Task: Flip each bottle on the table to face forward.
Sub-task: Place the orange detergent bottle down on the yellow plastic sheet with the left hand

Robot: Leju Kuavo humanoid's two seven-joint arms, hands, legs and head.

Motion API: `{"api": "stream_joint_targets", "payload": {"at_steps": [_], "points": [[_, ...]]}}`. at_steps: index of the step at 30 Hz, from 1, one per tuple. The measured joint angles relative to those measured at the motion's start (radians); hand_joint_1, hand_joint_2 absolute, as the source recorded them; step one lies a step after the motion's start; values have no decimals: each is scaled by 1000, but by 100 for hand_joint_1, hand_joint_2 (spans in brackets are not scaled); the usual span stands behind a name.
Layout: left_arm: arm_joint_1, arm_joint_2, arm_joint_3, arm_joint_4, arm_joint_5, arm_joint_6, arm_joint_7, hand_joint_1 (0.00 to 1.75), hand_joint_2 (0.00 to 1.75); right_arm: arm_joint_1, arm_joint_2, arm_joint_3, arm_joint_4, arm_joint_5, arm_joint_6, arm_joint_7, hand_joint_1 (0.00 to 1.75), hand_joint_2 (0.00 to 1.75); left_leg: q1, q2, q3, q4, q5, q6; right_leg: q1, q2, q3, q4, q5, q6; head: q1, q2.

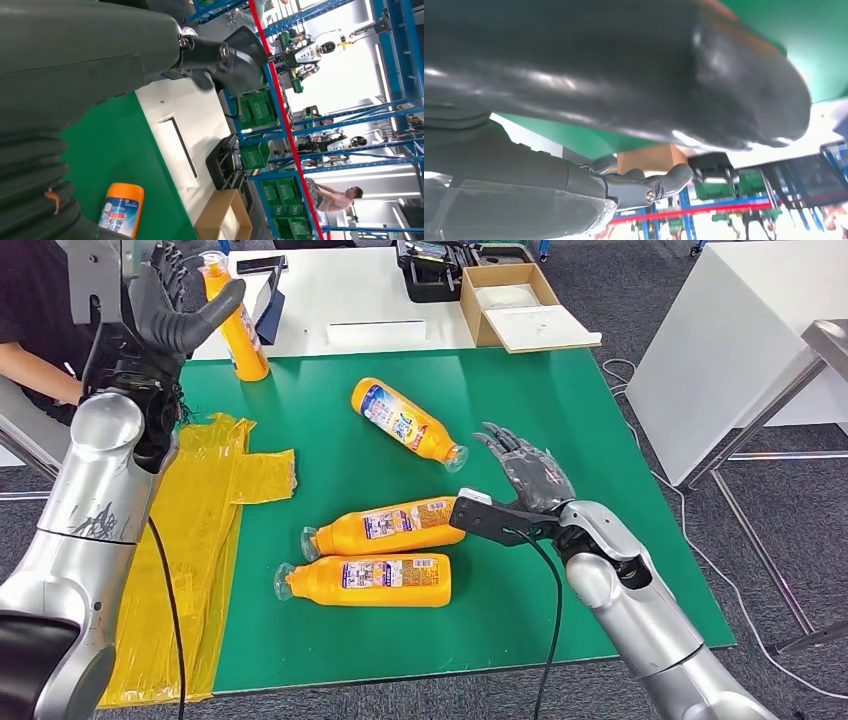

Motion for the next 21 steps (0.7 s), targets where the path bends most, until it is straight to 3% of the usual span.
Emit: {"api": "stream_joint_targets", "payload": {"at_steps": [2,8,21], "points": [[0,0,0,-4,0,0,2,0,0,-1,-4,5,0,-11,37,8,0,175,0,0,0,0,0,0,0,0,0,0,0,0,0,0],[0,0,-1,-11,0,0,6,0,0,-10,2,30,-2,-99,110,22,0,175,0,0,0,0,0,0,0,0,0,0,0,0,0,0],[0,8,-15,-12,26,33,-17,0,0,-11,25,194,-202,-134,52,64,0,175,0,0,0,0,0,0,0,0,0,0,0,0,0,0]]}}
